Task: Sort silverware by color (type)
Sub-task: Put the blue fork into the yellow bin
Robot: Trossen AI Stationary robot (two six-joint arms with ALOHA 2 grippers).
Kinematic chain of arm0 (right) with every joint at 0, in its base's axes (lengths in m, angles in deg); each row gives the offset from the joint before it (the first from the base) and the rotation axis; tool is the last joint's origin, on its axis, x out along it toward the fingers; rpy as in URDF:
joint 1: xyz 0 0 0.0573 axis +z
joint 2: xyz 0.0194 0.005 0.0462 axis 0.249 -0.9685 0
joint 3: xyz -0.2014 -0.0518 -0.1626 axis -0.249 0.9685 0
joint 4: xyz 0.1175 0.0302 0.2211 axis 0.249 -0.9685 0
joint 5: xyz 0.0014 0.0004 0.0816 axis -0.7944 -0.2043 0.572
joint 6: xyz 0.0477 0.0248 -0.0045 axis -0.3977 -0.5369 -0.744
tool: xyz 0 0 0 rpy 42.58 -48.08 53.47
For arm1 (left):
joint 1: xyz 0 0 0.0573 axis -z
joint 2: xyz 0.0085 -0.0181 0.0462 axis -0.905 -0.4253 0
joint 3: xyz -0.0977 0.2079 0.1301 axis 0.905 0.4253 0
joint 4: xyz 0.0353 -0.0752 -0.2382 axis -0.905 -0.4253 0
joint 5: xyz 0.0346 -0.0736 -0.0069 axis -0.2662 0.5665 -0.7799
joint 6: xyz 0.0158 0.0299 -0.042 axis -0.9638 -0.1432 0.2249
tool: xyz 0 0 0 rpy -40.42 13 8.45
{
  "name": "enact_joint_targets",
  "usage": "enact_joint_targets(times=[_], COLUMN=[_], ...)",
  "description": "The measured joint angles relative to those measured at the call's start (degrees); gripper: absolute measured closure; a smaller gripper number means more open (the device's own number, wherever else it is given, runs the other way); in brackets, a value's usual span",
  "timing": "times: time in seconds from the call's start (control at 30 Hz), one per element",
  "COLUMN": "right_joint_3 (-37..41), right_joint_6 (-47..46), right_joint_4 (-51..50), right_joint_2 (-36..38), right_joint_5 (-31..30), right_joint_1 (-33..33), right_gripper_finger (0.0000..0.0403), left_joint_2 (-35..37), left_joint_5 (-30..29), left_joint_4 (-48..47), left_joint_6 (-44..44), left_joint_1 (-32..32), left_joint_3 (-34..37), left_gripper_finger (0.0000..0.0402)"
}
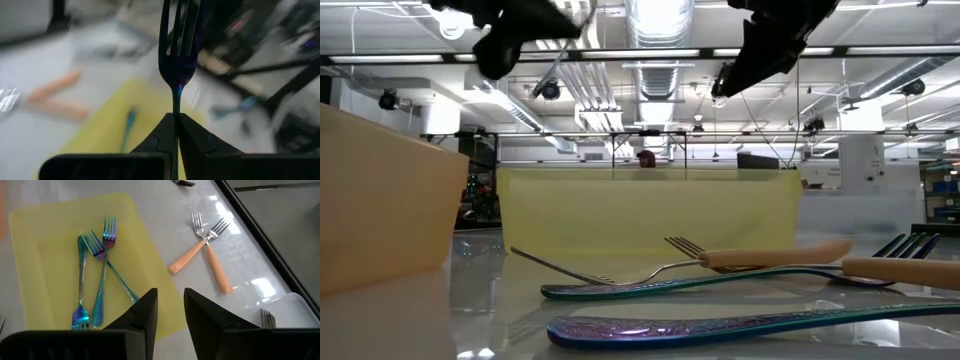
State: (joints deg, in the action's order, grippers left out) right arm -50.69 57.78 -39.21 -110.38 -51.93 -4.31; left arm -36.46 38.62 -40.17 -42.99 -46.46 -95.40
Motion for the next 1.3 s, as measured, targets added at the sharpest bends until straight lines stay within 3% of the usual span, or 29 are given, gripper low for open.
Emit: enact_joint_targets(times=[0.17,0.63,0.8,1.07,1.3], right_joint_3=[-0.1,-0.1,-0.1,-0.1,-0.1], right_joint_6=[0.2,-0.6,-1.1,-1.3,-4.0], right_joint_4=[0.0,-4.6,-5.3,-6.3,-11.2], right_joint_2=[0.5,2.5,3.3,3.4,3.4], right_joint_5=[0.0,0.0,-0.1,0.0,0.0], right_joint_1=[0.0,0.0,0.0,0.0,0.0], right_gripper_finger=[0.0316,0.0316,0.0316,0.0316,0.0316], left_joint_2=[-3.4,-19.1,-21.8,-29.6,-34.1], left_joint_5=[1.4,17.4,24.0,25.1,27.0], left_joint_4=[12.8,12.7,2.2,-21.3,-27.2], left_joint_6=[-9.9,-7.0,-10.3,-16.3,-18.6], left_joint_1=[-1.5,-8.7,-8.9,-9.0,-9.0], left_joint_3=[0.0,-3.2,-10.3,-23.7,-28.4], left_gripper_finger=[0.0401,0.0402,0.0402,0.0402,0.0400])
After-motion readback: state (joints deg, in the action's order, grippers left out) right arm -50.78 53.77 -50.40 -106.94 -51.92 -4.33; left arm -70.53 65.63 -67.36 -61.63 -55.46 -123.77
